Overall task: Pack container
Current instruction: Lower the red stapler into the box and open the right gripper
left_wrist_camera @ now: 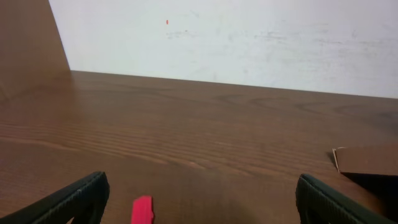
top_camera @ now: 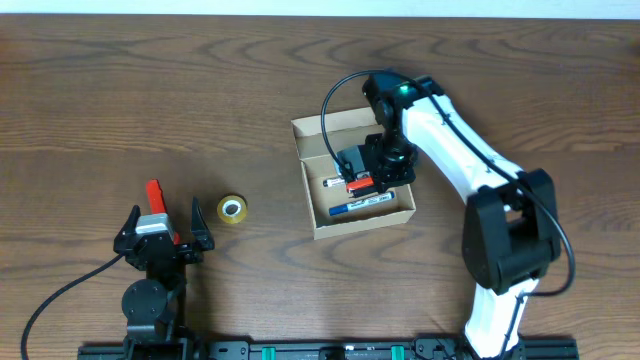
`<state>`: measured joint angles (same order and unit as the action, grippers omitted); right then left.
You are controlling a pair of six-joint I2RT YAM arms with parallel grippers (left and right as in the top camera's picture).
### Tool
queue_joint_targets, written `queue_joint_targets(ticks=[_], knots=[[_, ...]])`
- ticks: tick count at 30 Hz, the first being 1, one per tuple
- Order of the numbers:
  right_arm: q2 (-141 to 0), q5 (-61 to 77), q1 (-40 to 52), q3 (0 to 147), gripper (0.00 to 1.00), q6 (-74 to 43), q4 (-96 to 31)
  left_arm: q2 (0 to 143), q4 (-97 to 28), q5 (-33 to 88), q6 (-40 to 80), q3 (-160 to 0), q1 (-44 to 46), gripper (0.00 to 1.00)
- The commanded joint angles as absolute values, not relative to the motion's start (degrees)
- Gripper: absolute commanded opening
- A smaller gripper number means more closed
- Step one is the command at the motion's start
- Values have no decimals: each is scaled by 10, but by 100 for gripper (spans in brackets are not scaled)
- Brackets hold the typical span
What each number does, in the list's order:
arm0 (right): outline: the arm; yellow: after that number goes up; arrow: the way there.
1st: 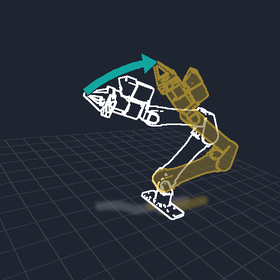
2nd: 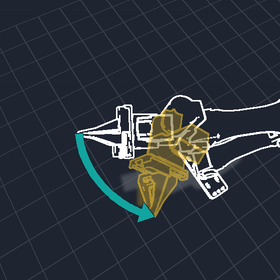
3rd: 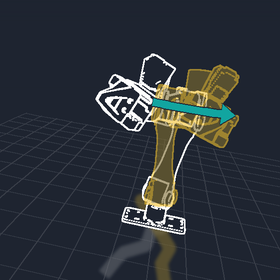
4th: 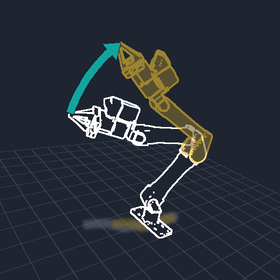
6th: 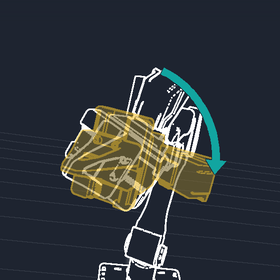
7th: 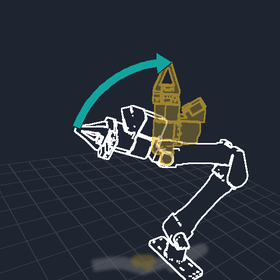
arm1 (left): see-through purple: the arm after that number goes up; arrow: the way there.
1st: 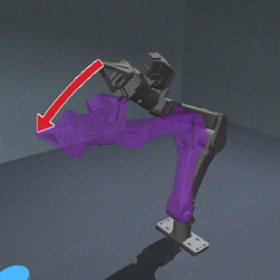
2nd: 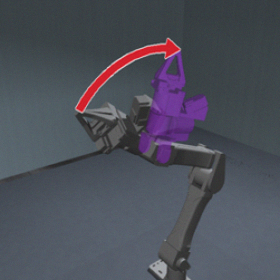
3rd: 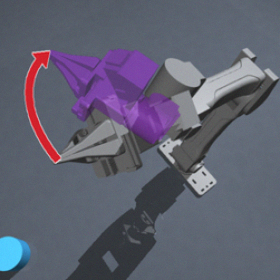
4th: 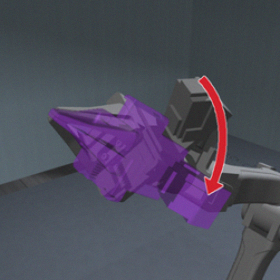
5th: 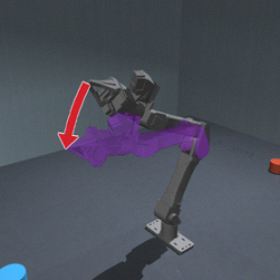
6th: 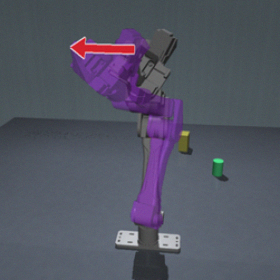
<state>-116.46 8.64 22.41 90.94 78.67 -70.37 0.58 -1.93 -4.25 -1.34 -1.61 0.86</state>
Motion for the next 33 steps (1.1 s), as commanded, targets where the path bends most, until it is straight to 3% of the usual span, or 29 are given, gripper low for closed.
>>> queue_joint_targets(ticks=[1, 8, 10, 11, 12, 13, 15, 18, 23, 29, 33], knots=[[-1181, 88, 222, 911, 1, 777, -700, 3, -40, -44, -13, -3, 9, 95], [-1181, 88, 222, 911, 1, 762, -679, 3, -40, -44, -13, -3, 9, 95], [-1181, 93, 222, 911, 6, 753, -676, 3, -40, -44, -13, -3, 9, 95], [-1181, 99, 222, 911, 16, 745, -674, 3, -40, -44, -13, -3, 9, 95], [-1181, 108, 222, 911, 50, 738, -675, 3, -40, -44, -13, -3, 9, 95], [-1181, 116, 222, 911, 63, 733, -675, 3, -40, -44, -13, -3, 9, 95], [-1181, 134, 222, 911, 73, 724, -675, 3, -40, -44, -13, -3, 9, 95], [-1181, 182, 222, 911, 99, 696, -677, 3, -39, -49, -13, -3, 9, 95], [-1178, 254, 222, 914, 99, 660, -694, 3, -39, -48, -2, -3, 9, 95], [-1160, 259, 222, 942, 99, 660, -730, 3, -78, -44, 156, -21, 9, 95], [-1133, 260, 222, 976, 99, 643, -740, 3, -151, -46, 180, -56, 9, 95]])
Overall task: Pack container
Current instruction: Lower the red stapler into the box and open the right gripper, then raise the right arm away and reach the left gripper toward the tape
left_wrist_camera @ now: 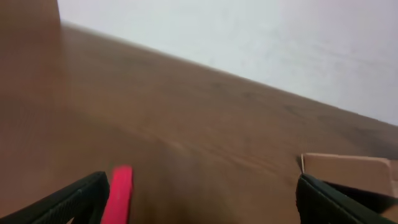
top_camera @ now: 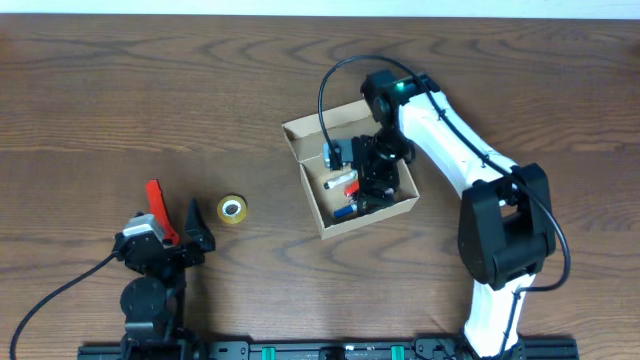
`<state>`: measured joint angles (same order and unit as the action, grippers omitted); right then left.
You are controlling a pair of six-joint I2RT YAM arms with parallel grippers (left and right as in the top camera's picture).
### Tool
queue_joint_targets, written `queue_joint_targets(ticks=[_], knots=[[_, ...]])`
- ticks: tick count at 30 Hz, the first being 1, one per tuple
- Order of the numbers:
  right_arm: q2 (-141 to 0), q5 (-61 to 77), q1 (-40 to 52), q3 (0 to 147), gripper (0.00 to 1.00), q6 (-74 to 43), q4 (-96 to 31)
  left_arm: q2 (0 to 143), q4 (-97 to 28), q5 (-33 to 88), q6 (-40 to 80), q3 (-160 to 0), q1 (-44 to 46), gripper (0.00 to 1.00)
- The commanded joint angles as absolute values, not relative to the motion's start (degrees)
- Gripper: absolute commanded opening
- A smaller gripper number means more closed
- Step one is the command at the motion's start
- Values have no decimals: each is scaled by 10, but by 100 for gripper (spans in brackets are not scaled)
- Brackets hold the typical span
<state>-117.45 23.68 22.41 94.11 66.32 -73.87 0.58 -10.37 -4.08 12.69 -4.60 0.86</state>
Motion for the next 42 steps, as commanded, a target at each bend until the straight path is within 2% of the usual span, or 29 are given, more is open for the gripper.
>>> queue_joint_targets(ticks=[1, 11, 13, 16, 20, 24, 27, 33, 36, 42], knots=[[-1125, 260, 222, 983, 99, 639, -740, 3, -168, -51, 180, -63, 9, 96], [-1100, 241, 217, 1024, 99, 600, -702, 3, -227, -59, 185, -107, 9, 95], [-1100, 223, 204, 1039, 99, 512, -662, 5, -266, -59, 190, -127, 9, 95], [-1100, 181, 165, 1060, 99, 321, -590, 21, -342, -48, 204, -163, 9, 95], [-1100, 170, 81, 1068, 99, 133, -536, 87, -393, -18, 204, -219, 9, 96], [-1100, 170, 23, 1068, 99, 107, -544, 198, -418, -14, 201, -285, 9, 95], [-1100, 169, -13, 1068, 99, 107, -564, 334, -459, 8, 183, -364, 9, 95], [-1100, 167, -64, 1068, 99, 102, -585, 607, -648, 17, 144, -600, 9, 95], [-1100, 167, -83, 1068, 99, 98, -586, 695, -664, -6, 125, -661, 9, 96], [-1100, 160, -106, 1068, 99, 99, -602, 813, -657, 77, 82, -691, 8, 95]])
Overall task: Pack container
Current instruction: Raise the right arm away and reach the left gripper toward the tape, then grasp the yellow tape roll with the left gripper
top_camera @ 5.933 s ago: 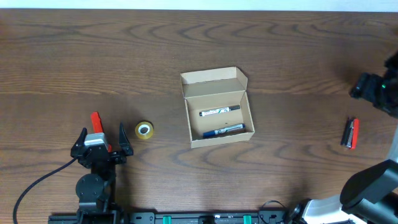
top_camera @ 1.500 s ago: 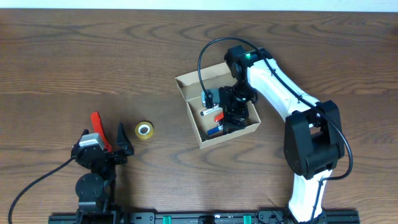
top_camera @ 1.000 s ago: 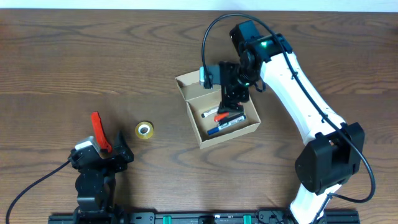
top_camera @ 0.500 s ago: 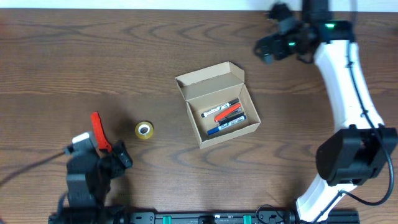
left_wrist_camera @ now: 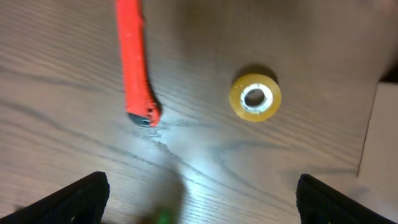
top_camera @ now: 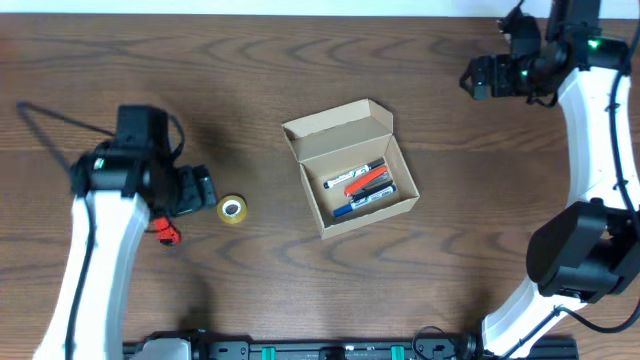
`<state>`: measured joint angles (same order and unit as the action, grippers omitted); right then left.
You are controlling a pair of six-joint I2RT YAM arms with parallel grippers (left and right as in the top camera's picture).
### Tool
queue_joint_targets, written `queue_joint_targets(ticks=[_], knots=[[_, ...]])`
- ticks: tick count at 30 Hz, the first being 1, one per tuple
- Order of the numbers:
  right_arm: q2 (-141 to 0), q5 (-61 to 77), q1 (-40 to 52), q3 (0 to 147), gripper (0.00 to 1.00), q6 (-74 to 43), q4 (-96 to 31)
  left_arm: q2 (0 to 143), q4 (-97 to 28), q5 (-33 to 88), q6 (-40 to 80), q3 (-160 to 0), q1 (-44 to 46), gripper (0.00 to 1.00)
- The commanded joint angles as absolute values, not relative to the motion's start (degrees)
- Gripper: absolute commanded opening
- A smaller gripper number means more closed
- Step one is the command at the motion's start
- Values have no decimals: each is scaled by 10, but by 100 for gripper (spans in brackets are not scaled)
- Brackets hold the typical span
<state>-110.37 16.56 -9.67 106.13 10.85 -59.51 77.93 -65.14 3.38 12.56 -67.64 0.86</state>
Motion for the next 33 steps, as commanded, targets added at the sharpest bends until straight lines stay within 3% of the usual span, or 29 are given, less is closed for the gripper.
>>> queue_joint_targets(ticks=[1, 11, 33], knots=[[-1100, 155, -107, 1068, 99, 99, -605, 824, -659, 82, 81, -693, 8, 95], [-1100, 137, -109, 1061, 99, 99, -609, 885, -641, 7, 109, -691, 12, 95], [-1100, 137, -109, 1061, 99, 99, -631, 979, -508, 15, 90, -607, 45, 95]])
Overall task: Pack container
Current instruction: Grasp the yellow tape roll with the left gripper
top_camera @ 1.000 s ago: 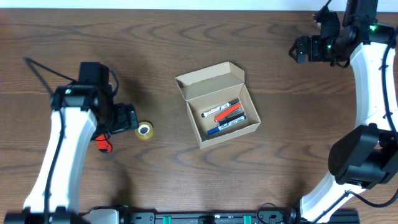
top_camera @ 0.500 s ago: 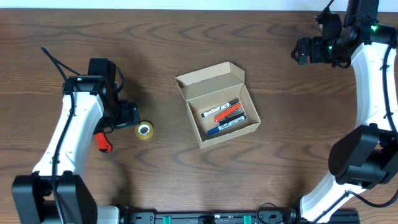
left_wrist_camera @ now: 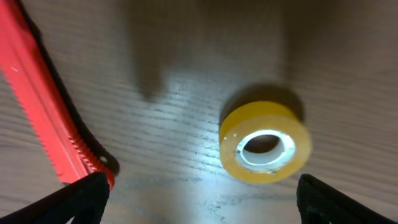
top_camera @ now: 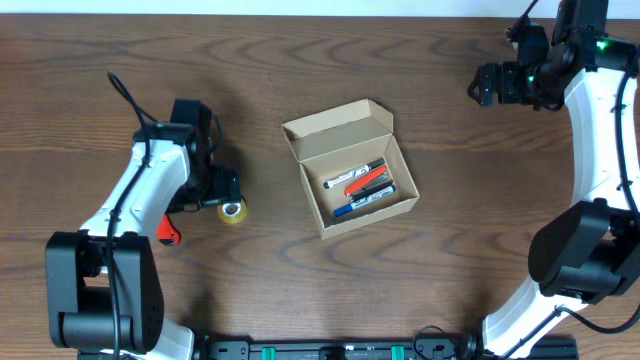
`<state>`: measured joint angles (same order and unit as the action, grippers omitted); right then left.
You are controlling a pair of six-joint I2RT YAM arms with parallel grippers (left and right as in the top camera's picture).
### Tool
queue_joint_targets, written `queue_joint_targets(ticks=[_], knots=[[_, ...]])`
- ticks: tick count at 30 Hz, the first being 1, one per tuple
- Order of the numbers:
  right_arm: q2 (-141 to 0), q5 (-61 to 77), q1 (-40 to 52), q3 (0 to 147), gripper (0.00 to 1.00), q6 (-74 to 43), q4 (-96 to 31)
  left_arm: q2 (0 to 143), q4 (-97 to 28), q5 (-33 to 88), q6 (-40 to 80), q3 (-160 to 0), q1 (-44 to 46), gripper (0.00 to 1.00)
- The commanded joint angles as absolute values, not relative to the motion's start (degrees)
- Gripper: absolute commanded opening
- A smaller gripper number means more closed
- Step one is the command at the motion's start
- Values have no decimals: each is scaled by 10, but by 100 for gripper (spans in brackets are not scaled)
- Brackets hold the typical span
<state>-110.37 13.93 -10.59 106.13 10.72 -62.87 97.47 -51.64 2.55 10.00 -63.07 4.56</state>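
Observation:
An open cardboard box (top_camera: 350,170) at mid-table holds several markers (top_camera: 362,188). A yellow tape roll (top_camera: 232,211) lies flat to its left, and it also shows in the left wrist view as the tape roll (left_wrist_camera: 265,142). A red utility knife (top_camera: 167,228) lies further left; in the wrist view the knife (left_wrist_camera: 43,106) runs along the left edge. My left gripper (top_camera: 215,188) hovers open just above the roll, and in its own view the gripper (left_wrist_camera: 199,202) has fingertips (left_wrist_camera: 81,196) spread wide. My right gripper (top_camera: 490,85) is raised at the far right, open and empty.
The box's lid flap (top_camera: 335,122) stands open toward the far side. The left arm's cable (top_camera: 130,100) loops over the table behind the arm. Bare wooden tabletop (top_camera: 300,290) surrounds the objects.
My left gripper has moved right and lower, from over the knife and roll to close above the tape roll. The right arm has barely shifted at the far right. The box is unchanged.
At first my right gripper was inside the box among the markers and the left gripper rested open near the front edge. The box was then turned slightly. Later the right arm stood far right, clear of the box, with the left over the knife. Now the left hovers at the tape.

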Motion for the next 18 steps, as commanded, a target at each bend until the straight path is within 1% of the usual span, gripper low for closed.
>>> queue_joint_targets(ticks=[1, 12, 18], knots=[[-1100, 137, -109, 1061, 99, 99, -631, 979, -503, 15, 90, -599, 45, 95], [-1100, 137, -108, 1061, 99, 99, -644, 980, -445, 28, 90, -528, 45, 95], [-1100, 137, -108, 1061, 99, 99, -645, 977, -453, 32, 90, -539, 45, 96]])
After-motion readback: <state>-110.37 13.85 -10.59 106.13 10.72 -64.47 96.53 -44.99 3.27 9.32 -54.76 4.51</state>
